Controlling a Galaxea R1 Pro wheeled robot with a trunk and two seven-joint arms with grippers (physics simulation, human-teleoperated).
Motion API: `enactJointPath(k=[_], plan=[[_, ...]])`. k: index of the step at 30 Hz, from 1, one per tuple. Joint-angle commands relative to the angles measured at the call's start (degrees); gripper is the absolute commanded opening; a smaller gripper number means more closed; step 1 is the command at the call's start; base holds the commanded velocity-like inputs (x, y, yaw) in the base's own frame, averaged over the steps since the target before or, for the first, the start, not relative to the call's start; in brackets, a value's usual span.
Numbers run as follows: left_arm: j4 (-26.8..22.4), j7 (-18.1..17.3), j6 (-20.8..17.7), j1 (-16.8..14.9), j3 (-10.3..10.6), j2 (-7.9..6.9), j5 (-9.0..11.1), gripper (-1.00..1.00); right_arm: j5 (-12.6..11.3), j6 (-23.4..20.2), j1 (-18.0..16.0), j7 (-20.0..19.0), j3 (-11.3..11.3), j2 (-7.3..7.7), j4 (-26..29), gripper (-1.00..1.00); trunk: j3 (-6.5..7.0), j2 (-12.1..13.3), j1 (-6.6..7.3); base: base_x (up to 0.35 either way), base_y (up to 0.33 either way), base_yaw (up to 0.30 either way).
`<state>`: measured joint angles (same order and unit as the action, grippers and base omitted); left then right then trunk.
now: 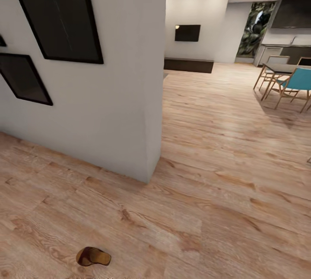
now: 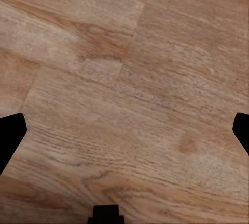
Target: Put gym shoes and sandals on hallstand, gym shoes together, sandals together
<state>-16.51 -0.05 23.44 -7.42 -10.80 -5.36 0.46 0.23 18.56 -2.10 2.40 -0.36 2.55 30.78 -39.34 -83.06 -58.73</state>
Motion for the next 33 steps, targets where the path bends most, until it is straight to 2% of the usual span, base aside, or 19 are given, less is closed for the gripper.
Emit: enactJointPath(k=[1,9,18,31,33], plan=[[0.04,0.08,0.20,-0.05,-0.13,-0.09,0.06,1.00,0.03,0.16,-0.01,0.14,0.01,0.02,-0.01,1.00,-0.07,-0.02,0.00,0.000,0.000,0.279],[-0.01,0.19,0.13,-0.06,-0.23,-0.60,0.13,1.00,0.03,0.16,-0.01,0.14,0.01,0.00,-0.01,1.00,-0.27,-0.02,0.00,0.000,0.000,0.279],[0.01,-0.12,0.25,-0.06,-2.73,-0.40,-0.02,1.00,0.03,0.16,-0.01,0.15,0.03,0.00,-0.03,1.00,-0.48,-0.02,0.00,0.000,0.000,0.279],[-0.32,-0.44,0.28,-0.05,-3.00,-0.40,0.05,1.00,0.03,0.22,-0.01,0.14,0.06,0.00,-0.02,1.00,-0.50,-0.02,0.00,0.000,0.000,0.279],[-0.23,-0.46,0.28,-0.05,-3.06,-0.43,0.06,1.00,0.03,0.24,-0.01,0.14,0.05,0.00,-0.01,1.00,-0.86,-0.82,-0.43,0.000,0.000,0.279]])
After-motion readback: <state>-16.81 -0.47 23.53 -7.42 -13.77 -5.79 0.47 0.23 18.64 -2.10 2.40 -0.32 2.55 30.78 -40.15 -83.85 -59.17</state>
